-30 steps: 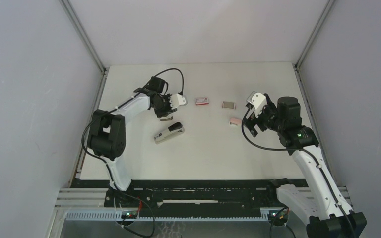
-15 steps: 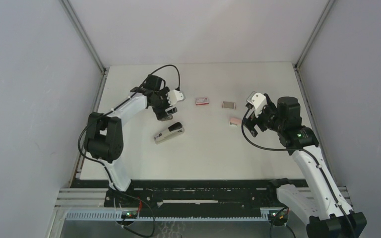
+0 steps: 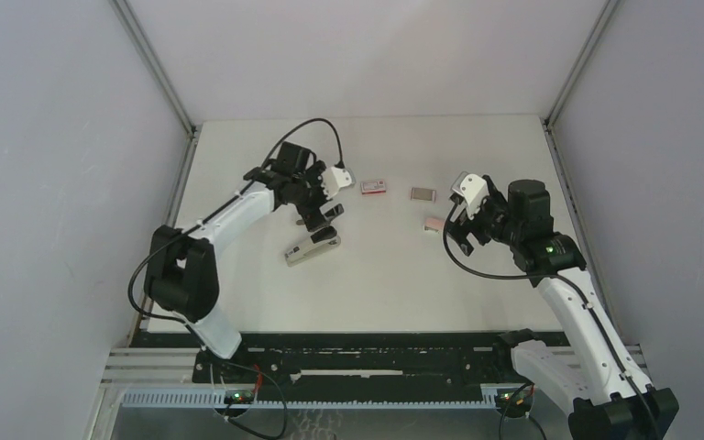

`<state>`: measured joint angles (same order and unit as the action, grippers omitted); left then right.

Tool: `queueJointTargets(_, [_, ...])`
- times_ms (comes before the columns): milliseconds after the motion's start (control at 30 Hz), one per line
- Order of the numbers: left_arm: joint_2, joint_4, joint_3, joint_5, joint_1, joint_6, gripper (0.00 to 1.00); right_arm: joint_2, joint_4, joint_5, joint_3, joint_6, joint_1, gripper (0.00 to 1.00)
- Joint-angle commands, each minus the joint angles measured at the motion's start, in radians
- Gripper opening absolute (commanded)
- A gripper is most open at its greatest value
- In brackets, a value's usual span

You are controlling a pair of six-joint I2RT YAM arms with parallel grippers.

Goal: Unload the staples from the stapler
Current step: Place the stapler at the center of the board, then pick up the stapler from the center of the board.

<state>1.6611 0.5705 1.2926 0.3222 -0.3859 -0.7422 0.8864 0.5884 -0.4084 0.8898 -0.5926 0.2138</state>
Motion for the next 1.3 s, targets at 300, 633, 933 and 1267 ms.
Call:
queueJointTargets(300, [0.104,0.029,0.005,0.026,-0.091,0.136,0.99,-0.014,-0.032,0.007,-0.024,-0.021,0.030,0.86])
queueJointTargets(633, [0.099,0.015,-0.058,-0.077,-0.130,0.173,0.86,-0.007,-0.030,0.008,-0.025,-0.023,0.041,0.86])
queueJointTargets(933, [0.098,-0.030,-0.109,-0.142,-0.142,0.200,0.74,-0.006,-0.030,0.012,-0.024,-0.023,0.047,0.86])
queueJointTargets(1267, [0.106,-0.041,-0.106,-0.174,-0.146,0.219,0.40,-0.004,-0.029,0.009,-0.024,-0.022,0.047,0.86])
